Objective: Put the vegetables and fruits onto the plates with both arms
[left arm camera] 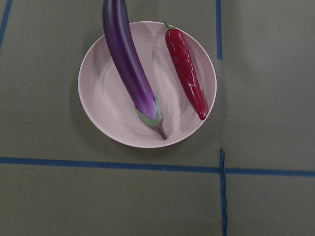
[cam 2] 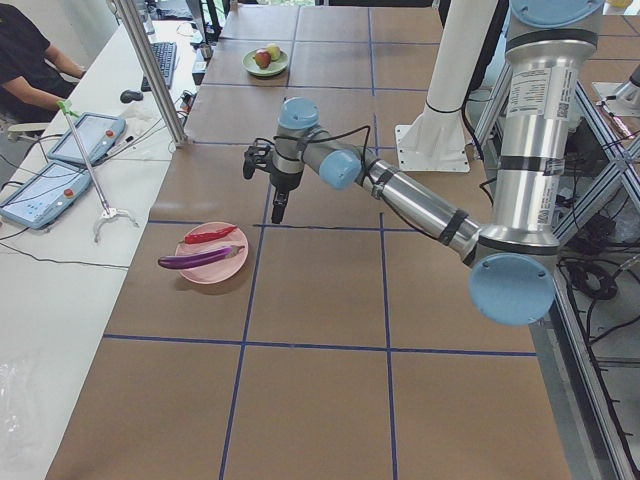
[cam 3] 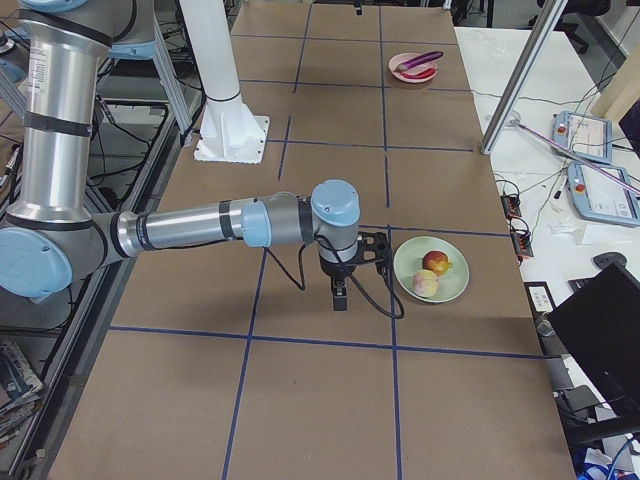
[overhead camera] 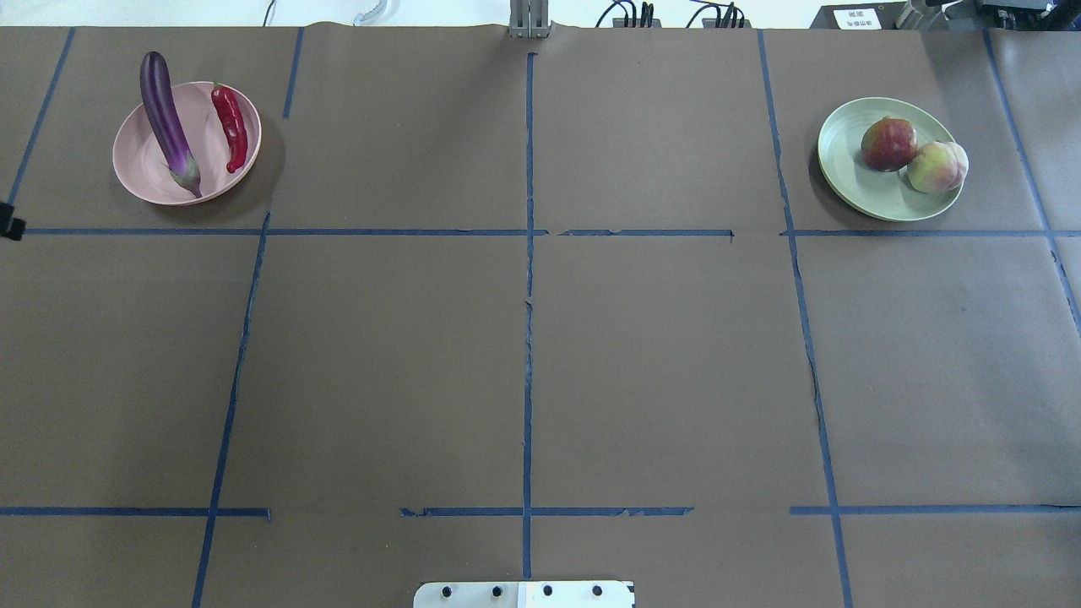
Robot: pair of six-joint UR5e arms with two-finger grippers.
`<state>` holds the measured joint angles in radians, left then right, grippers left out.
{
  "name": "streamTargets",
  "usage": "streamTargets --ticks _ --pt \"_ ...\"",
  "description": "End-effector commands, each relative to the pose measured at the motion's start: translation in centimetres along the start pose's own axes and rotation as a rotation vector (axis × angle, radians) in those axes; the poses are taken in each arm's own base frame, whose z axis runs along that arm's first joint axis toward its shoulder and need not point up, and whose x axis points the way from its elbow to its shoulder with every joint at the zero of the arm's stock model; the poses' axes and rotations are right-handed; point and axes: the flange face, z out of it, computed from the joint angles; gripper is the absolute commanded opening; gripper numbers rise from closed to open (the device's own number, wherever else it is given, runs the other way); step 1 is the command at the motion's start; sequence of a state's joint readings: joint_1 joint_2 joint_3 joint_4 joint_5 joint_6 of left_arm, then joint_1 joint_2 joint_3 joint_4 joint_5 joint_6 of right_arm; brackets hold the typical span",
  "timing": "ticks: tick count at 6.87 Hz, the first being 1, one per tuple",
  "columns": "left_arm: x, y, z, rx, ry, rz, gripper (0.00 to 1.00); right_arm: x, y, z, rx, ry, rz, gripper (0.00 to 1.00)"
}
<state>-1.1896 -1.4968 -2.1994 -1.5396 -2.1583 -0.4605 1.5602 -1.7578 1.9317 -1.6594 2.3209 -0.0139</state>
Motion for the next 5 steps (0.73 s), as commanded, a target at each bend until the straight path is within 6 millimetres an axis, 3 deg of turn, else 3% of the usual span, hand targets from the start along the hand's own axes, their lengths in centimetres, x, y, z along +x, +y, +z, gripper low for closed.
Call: streamTargets --ticks 1,2,4,5 --pt "-6.7 7.2 -3.0 -0.093 0.098 0.116 1.00 3.6 2.6 -0.8 -0.068 -0.008 -0.047 1.00" --pt "-10.5 8.2 -2.7 -0.096 0.148 0.135 1.00 3.7 3.0 -0.6 -0.077 -0.010 -0.039 1.00" --pt "-15.8 9.1 -1.5 -0.099 0.131 0.093 1.00 3.8 4.9 0.1 -0.091 -0.039 -0.019 1.00" --pt "-21.4 10.0 0.5 -0.108 0.123 0.076 1.00 3.3 6.1 -0.1 -0.084 -0.059 -0.022 1.00"
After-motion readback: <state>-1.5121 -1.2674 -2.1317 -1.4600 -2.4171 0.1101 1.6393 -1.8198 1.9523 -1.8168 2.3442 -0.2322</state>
